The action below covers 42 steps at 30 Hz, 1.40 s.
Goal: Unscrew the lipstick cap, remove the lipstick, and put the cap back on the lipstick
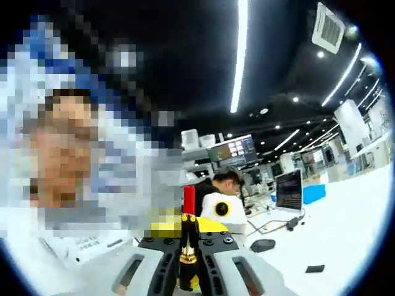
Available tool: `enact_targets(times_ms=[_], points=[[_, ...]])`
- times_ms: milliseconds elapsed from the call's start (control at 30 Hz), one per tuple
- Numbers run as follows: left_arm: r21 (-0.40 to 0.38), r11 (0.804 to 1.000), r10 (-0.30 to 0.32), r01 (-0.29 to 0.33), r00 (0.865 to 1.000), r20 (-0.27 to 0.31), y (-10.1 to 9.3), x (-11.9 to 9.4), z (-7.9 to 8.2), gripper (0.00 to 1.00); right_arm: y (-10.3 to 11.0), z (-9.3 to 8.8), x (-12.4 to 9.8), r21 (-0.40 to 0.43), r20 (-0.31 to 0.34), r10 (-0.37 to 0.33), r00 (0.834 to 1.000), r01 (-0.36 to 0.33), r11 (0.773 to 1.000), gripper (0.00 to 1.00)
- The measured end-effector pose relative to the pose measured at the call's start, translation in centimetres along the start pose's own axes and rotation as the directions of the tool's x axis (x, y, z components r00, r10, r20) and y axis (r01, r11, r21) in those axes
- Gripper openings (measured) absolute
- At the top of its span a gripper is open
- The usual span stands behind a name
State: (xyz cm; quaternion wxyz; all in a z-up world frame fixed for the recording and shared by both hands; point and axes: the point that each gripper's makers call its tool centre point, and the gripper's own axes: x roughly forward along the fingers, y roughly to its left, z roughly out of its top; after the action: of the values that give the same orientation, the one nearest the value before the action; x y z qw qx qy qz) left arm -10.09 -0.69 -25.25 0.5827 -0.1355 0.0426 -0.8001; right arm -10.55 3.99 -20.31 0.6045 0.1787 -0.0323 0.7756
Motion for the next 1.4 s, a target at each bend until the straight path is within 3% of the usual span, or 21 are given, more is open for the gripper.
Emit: enact_targets(times_ms=[133, 233, 367, 500, 533, 567, 600, 633, 667, 700, 800, 833, 900, 933, 967, 1000, 1067, 1167, 1267, 1400], points=[[-0.047, 0.993, -0.104, 0.105, 0.994, 0.017, -1.7, 0.8, -0.1, 0.13, 2.3, -0.3, 0.9, 0.033, 0.019, 0.11, 0.994, -0.111, 0.993, 0.06], [-0.04, 0.994, -0.105, 0.105, 0.994, 0.016, -2.0, 1.0, -0.2, 0.13, 2.5, -0.3, 1.0, 0.029, 0.018, 0.111, 0.994, -0.112, 0.993, 0.06], [0.052, 0.998, 0.027, -0.028, 1.0, 0.012, 0.1, 0.2, 0.1, 0.16, 1.1, -0.3, 0.5, -0.02, 0.002, 0.022, 1.0, -0.022, 1.0, 0.06], [0.11, 0.974, 0.203, -0.2, 0.979, -0.013, 3.0, -0.9, 0.0, 0.27, -1.0, -0.3, -0.5, -0.103, -0.018, -0.128, 0.992, 0.126, 0.987, 0.06], [0.131, 0.954, 0.274, -0.27, 0.962, -0.017, 4.2, -1.4, 0.0, 0.29, -2.0, -0.2, -1.0, -0.133, -0.027, -0.179, 0.983, 0.174, 0.976, 0.06], [0.143, 0.943, 0.305, -0.299, 0.952, -0.02, 4.7, -1.6, 0.0, 0.3, -2.7, -0.2, -1.3, -0.166, -0.036, -0.229, 0.973, 0.22, 0.961, 0.06], [0.168, 0.918, 0.367, -0.358, 0.93, -0.025, 5.8, -2.0, 0.1, 0.33, -3.5, -0.1, -1.7, -0.176, -0.038, -0.261, 0.965, 0.25, 0.952, 0.06], [0.172, 0.913, 0.38, -0.37, 0.925, -0.027, 6.0, -2.1, 0.0, 0.34, -4.3, 0.0, -2.1, -0.2, -0.039, -0.304, 0.952, 0.291, 0.936, 0.06], [0.198, 0.891, 0.422, -0.408, 0.906, -0.032, 6.7, -2.4, 0.0, 0.34, -5.1, 0.1, -2.4, -0.224, -0.039, -0.347, 0.937, 0.33, 0.917, 0.06], [0.224, 0.867, 0.463, -0.445, 0.885, -0.036, 7.5, -2.8, 0.0, 0.34, -5.9, 0.2, -2.8, -0.249, -0.038, -0.389, 0.92, 0.368, 0.896, 0.06], [0.251, 0.836, 0.508, -0.488, 0.861, -0.018, 8.1, -2.8, 0.4, 0.36, -8.1, 0.6, -3.8, -0.348, -0.027, -0.505, 0.863, 0.466, 0.814, 0.06], [0.279, 0.813, 0.532, -0.512, 0.847, 0.002, 8.4, -2.9, 0.8, 0.37, -8.8, 0.6, -4.2, -0.375, -0.028, -0.542, 0.84, 0.494, 0.785, 0.06], [0.302, 0.781, 0.569, -0.547, 0.822, 0.017, 8.8, -2.9, 1.0, 0.37, -9.2, 0.8, -4.2, -0.392, -0.009, -0.56, 0.829, 0.512, 0.764, 0.06], [0.331, 0.747, 0.606, -0.577, 0.795, 0.018, 9.3, -3.0, 1.0, 0.38, -9.2, 0.7, -4.1, -0.394, -0.009, -0.56, 0.829, 0.512, 0.764, 0.06], [0.349, 0.727, 0.625, -0.591, 0.781, 0.02, 9.5, -3.1, 1.0, 0.38, -9.3, 0.9, -4.1, -0.399, -0.001, -0.564, 0.825, 0.517, 0.757, 0.06], [0.372, 0.697, 0.652, -0.613, 0.758, 0.027, 9.9, -3.2, 1.1, 0.38, -9.4, 1.1, -4.1, -0.408, 0.012, -0.569, 0.822, 0.524, 0.748, 0.06], [0.399, 0.657, 0.683, -0.64, 0.729, 0.043, 10.1, -3.1, 1.2, 0.38, -9.4, 1.4, -4.0, -0.426, 0.031, -0.577, 0.816, 0.533, 0.731, 0.06], [0.41, 0.633, 0.696, -0.656, 0.714, 0.068, 9.9, -2.8, 1.5, 0.33, -9.3, 1.7, -4.0, -0.443, 0.045, -0.583, 0.811, 0.539, 0.716, 0.06], [0.42, 0.62, 0.703, -0.663, 0.707, 0.078, 9.7, -2.7, 1.6, 0.26, -9.2, 1.7, -3.8, -0.445, 0.048, -0.578, 0.815, 0.536, 0.718, 0.06], [0.423, 0.623, 0.702, -0.658, 0.709, 0.069, 9.7, -2.6, 1.4, 0.17, -9.1, 1.4, -3.6, -0.435, 0.034, -0.567, 0.823, 0.523, 0.733, 0.06]])
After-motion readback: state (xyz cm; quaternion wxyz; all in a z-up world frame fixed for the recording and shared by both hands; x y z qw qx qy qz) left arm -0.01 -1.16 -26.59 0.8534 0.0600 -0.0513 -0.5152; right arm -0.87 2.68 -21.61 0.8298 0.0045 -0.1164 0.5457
